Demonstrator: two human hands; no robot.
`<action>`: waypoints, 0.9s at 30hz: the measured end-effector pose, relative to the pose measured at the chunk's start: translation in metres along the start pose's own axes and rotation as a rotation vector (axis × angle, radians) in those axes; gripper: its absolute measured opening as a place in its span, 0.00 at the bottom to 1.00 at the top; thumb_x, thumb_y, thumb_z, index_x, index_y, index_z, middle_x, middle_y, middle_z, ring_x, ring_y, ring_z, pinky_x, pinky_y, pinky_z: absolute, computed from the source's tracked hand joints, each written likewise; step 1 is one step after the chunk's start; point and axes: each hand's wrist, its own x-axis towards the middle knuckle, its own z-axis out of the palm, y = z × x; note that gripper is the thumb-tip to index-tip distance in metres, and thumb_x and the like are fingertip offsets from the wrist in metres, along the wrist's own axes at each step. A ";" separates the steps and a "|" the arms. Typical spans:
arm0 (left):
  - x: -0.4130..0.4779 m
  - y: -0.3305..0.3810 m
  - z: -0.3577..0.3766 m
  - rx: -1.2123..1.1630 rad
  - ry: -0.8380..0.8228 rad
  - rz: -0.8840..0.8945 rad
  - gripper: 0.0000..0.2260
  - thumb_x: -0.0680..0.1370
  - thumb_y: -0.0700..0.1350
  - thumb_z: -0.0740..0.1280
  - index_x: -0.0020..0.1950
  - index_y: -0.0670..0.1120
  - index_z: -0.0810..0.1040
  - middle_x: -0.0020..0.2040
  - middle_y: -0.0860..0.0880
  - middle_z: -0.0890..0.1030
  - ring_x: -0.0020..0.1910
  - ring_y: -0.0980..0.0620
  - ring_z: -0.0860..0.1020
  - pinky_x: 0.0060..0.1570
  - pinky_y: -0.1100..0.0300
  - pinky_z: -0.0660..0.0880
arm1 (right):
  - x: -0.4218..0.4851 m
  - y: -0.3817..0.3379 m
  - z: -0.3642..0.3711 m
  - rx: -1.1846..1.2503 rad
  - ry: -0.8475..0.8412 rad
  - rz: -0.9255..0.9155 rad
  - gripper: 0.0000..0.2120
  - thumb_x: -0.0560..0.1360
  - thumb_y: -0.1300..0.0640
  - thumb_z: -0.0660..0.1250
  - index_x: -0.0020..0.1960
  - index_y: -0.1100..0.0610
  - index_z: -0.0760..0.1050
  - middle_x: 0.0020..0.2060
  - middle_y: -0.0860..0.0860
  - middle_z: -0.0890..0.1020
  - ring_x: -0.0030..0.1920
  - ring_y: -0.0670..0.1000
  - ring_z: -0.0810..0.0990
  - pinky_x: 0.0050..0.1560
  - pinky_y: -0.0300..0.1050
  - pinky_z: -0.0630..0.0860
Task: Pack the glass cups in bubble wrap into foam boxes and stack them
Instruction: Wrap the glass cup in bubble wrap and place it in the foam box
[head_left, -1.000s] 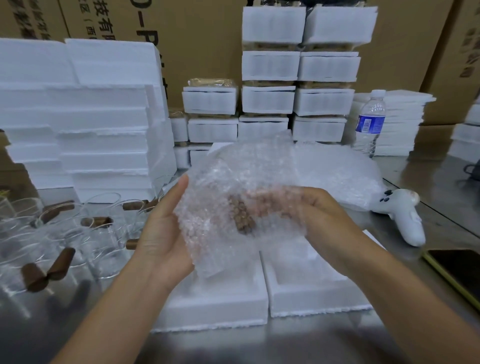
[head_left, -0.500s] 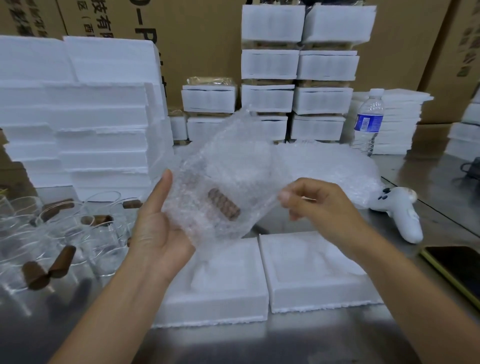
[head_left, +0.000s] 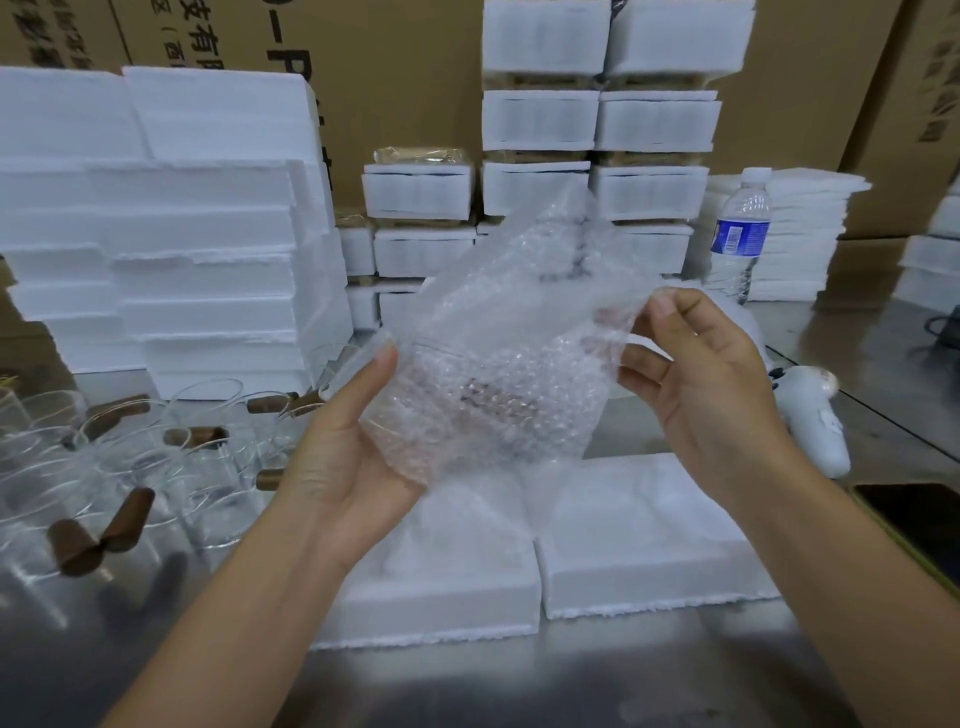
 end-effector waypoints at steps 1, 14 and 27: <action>0.000 -0.002 0.001 0.041 0.000 -0.005 0.29 0.52 0.43 0.84 0.52 0.43 0.85 0.57 0.42 0.82 0.54 0.41 0.81 0.47 0.41 0.79 | 0.000 -0.001 0.000 0.031 0.009 0.002 0.07 0.79 0.55 0.59 0.43 0.53 0.73 0.41 0.47 0.84 0.41 0.49 0.84 0.43 0.40 0.78; 0.000 -0.011 0.008 0.141 0.028 0.181 0.22 0.61 0.54 0.78 0.52 0.48 0.85 0.57 0.45 0.83 0.56 0.47 0.81 0.52 0.50 0.79 | -0.008 0.010 0.013 -0.104 -0.042 0.056 0.33 0.62 0.35 0.65 0.65 0.35 0.59 0.49 0.35 0.80 0.50 0.37 0.80 0.45 0.33 0.76; 0.004 -0.017 0.001 0.826 0.126 0.453 0.44 0.57 0.74 0.70 0.68 0.54 0.70 0.60 0.55 0.80 0.61 0.53 0.78 0.58 0.55 0.75 | -0.017 0.033 0.019 -0.225 -0.111 0.061 0.02 0.74 0.55 0.67 0.45 0.51 0.78 0.37 0.50 0.85 0.39 0.49 0.84 0.39 0.38 0.79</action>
